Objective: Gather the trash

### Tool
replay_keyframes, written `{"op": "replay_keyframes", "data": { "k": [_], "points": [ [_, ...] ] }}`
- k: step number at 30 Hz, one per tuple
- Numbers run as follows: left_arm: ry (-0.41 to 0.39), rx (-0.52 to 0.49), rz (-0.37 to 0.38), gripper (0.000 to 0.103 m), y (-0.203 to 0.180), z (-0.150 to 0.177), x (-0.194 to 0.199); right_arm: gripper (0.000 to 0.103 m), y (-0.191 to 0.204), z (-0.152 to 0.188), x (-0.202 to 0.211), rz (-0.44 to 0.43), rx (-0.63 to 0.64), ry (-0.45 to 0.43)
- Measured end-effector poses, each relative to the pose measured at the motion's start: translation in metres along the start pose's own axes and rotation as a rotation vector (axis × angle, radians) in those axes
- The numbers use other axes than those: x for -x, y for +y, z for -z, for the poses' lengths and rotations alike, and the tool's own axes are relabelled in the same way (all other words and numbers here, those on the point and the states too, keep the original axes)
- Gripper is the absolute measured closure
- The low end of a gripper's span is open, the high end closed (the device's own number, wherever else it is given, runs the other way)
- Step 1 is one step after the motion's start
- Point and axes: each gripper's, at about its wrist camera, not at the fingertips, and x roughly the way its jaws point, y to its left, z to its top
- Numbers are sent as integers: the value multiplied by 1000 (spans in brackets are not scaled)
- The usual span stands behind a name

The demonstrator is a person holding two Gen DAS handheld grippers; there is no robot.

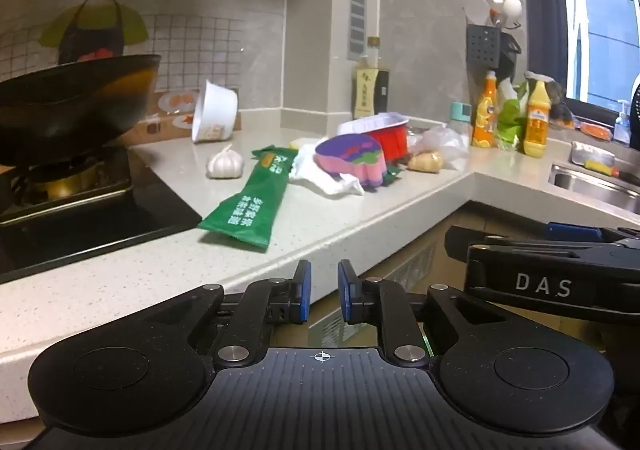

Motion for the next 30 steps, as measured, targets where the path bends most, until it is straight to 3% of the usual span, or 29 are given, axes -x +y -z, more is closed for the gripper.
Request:
{"op": "replay_keyframes", "data": {
  "k": [4,30],
  "points": [
    [40,-12,-1,84,-4,6,-9,4,-2,-4,3,12,8,-9],
    [7,-4,31,84,-6,-5,5,4,-2,4,1,-1,-7,19]
  ]
}}
